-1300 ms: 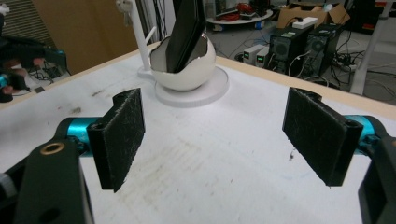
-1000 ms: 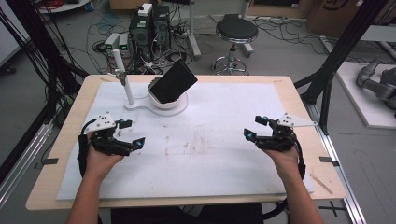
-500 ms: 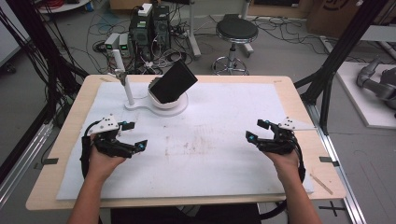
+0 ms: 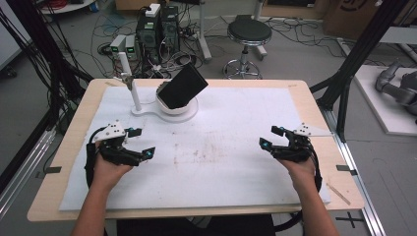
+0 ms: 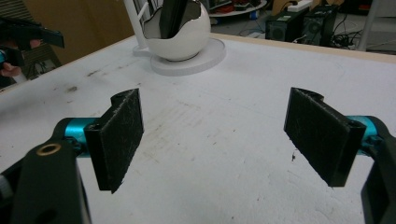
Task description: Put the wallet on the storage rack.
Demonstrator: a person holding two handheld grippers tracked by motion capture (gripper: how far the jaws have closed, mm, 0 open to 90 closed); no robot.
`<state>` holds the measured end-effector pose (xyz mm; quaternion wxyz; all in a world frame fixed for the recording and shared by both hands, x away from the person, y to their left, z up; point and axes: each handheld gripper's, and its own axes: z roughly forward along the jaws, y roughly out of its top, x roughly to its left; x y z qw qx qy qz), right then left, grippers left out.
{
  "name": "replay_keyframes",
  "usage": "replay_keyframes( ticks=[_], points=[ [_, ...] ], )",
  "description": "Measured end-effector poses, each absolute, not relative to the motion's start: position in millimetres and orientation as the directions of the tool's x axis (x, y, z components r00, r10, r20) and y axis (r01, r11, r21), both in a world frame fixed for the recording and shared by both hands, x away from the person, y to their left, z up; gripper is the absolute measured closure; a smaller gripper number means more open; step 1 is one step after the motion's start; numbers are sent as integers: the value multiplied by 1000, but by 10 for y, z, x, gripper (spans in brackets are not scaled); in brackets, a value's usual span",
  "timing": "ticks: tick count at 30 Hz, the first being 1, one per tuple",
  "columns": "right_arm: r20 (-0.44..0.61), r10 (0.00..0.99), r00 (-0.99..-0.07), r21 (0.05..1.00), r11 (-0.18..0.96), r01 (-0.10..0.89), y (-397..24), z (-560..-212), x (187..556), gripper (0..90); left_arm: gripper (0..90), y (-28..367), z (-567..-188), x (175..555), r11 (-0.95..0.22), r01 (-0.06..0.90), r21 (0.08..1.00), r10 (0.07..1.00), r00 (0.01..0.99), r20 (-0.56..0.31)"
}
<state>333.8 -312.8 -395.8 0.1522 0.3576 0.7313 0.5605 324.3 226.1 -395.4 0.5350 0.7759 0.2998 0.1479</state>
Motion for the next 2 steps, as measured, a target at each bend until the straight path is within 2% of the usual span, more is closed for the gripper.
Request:
replay_keyframes(
  ticks=[2],
  points=[
    [176,696,-696,928,119,353,-3127,-3960,3338,205,77,2260,-3954,3244,-246,308,919,624,776,-93]
  ],
)
